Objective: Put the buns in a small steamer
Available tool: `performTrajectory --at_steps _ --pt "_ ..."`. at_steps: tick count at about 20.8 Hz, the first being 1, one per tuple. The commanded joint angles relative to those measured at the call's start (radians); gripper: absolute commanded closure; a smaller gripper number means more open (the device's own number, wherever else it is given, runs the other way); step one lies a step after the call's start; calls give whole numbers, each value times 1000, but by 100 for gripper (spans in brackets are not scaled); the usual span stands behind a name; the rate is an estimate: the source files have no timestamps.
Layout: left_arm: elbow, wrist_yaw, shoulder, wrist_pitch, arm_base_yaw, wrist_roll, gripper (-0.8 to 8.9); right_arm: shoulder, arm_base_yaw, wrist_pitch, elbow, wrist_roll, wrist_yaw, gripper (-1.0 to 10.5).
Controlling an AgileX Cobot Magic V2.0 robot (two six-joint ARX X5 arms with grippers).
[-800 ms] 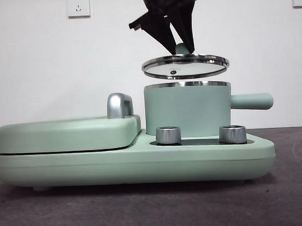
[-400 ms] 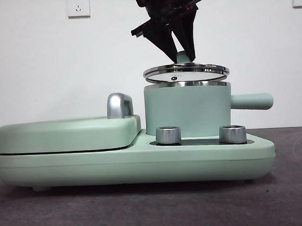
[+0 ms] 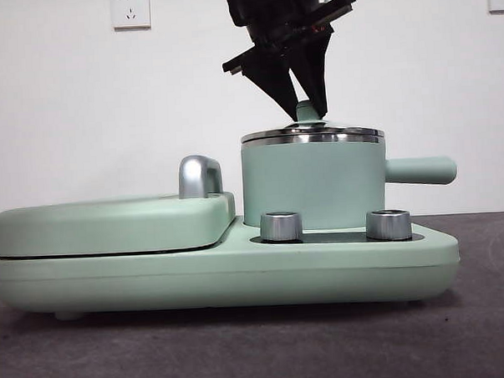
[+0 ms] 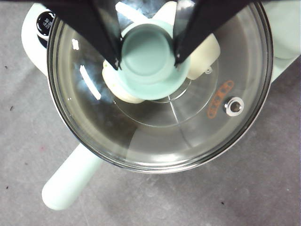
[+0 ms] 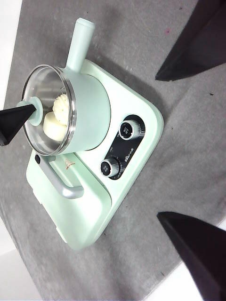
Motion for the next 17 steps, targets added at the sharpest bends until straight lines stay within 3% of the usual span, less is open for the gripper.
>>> performTrajectory --at_steps 1,5,6,9,10,17 --pt "43 1 34 9 -12 26 799 1 11 11 8 3 3 505" --pt "43 1 34 -4 -14 22 765 1 11 10 8 3 3 505" --pt "43 1 34 -7 -14 20 697 1 11 10 8 3 3 505" --pt "43 1 32 -3 -14 -34 373 1 11 10 8 3 3 505" --pt "43 1 26 -8 -10 -47 321 1 11 10 8 3 3 505" --pt "43 2 -100 -79 5 -116 309 1 11 10 8 3 2 505"
